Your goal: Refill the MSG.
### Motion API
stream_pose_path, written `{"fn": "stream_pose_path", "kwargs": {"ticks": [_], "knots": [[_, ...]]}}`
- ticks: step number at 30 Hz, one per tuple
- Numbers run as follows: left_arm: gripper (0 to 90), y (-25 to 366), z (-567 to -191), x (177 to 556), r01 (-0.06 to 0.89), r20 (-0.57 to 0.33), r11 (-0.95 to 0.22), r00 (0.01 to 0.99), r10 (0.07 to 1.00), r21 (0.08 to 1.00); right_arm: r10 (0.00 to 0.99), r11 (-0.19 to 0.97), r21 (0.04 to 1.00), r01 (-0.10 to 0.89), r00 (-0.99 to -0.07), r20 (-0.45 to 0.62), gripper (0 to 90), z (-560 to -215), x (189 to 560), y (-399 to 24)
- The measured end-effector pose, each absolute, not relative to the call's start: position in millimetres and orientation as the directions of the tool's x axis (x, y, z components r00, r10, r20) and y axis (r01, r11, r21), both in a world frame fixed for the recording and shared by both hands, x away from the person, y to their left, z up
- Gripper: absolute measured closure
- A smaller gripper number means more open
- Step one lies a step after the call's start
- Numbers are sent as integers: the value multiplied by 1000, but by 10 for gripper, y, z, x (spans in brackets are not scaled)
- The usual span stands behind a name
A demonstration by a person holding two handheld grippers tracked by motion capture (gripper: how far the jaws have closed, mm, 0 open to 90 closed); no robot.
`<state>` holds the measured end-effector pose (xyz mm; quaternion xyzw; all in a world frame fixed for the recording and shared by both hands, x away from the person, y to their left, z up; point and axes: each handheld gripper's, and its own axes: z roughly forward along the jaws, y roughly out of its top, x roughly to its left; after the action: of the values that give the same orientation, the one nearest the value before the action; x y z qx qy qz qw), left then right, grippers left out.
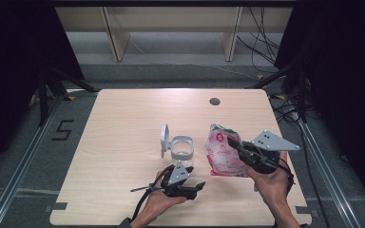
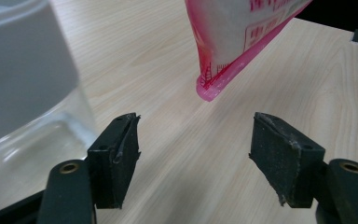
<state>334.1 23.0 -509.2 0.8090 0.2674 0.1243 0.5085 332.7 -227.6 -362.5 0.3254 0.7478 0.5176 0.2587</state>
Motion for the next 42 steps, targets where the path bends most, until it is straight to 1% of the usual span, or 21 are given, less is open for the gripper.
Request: {"fn": "stream_pose_path", "kwargs": {"ticks": [4, 8, 9, 10, 11, 12, 16, 18, 20, 22, 27, 30, 31, 32, 33, 34, 35, 38, 39, 41, 42], "knots": [[316, 114, -5062, 3340, 302, -79, -314, 821, 565, 900, 746, 232, 945, 229, -665, -22, 900, -3524, 3317, -2268], [319, -19, -5056, 3343, 300, -80, -308, 821, 565, 903, 754, 252, 946, 202, -654, -61, 900, -3437, 3304, -2240], [320, -46, -5056, 3362, 296, -65, -327, 822, 566, 898, 748, 257, 943, 210, -661, -57, 900, -3415, 3302, -2241], [321, -84, -5061, 3359, 305, -84, -305, 817, 570, 902, 744, 245, 947, 209, -666, -45, 900, -3404, 3302, -2227], [324, -100, -5051, 3376, 296, -61, -322, 814, 577, 899, 746, 251, 946, 204, -663, -55, 900, -3391, 3300, -2227], [327, -129, -5049, 3384, 299, -69, -309, 811, 581, 903, 742, 248, 946, 211, -669, -45, 900, -3380, 3290, -2215], [380, -237, -5029, 3381, 282, -55, -300, 804, 592, 911, 730, 252, 944, 212, -683, -42, 900, -3347, 3279, -2184], [460, -278, -5033, 3370, 280, -64, -274, 798, 599, 920, 728, 256, 943, 212, -684, -43, 900, -3343, 3273, -2162], [590, -301, -5045, 3365, 281, -64, -257, 779, 624, 925, 719, 265, 943, 199, -693, -56, 900, -3348, 3287, -2145], [672, -312, -5069, 3358, 281, -88, -211, 769, 633, 936, 724, 282, 939, 195, -685, -76, 900, -3354, 3284, -2108], [705, -347, -5110, 3344, 305, -135, -158, 753, 644, 939, 728, 290, 936, 200, -681, -80, 900, -3369, 3374, -2088], [711, -371, -5113, 3334, 320, -180, -101, 736, 653, 942, 729, 266, 940, 215, -683, -50, 900, -3363, 3436, -2075], [712, -362, -5106, 3324, 316, -164, -110, 724, 670, 942, 721, 253, 940, 228, -693, -26, 900, -3361, 3455, -2069], [713, -362, -5103, 3315, 313, -168, -103, 728, 665, 944, 716, 256, 943, 213, -697, -37, 900, -3351, 3473, -2067], [715, -378, -5101, 3300, 326, -195, -73, 713, 673, 943, 722, 251, 939, 234, -692, -21, 900, -3341, 3469, -2050], [716, -375, -5100, 3299, 334, -201, -75, 715, 670, 939, 729, 237, 940, 246, -684, -5, 900, -3335, 3477, -2033], [717, -388, -5100, 3304, 341, -217, -60, 715, 665, 938, 721, 249, 942, 223, -693, -27, 900, -3333, 3505, -2032], [718, -408, -5109, 3316, 346, -236, -37, 711, 662, 937, 720, 233, 944, 234, -694, -6, 900, -3327, 3536, -1982], [720, -420, -5118, 3326, 343, -244, -24, 713, 658, 939, 715, 252, 945, 210, -699, -36, 900, -3319, 3572, -1983], [723, -446, -5125, 3339, 355, -256, -18, 709, 657, 935, 717, 241, 941, 237, -697, -8, 900, -3329, 3607, -1933], [724, -455, -5133, 3349, 349, -257, -12, 710, 656, 937, 718, 252, 939, 234, -695, -20, 900, -3330, 3638, -1908]]}}
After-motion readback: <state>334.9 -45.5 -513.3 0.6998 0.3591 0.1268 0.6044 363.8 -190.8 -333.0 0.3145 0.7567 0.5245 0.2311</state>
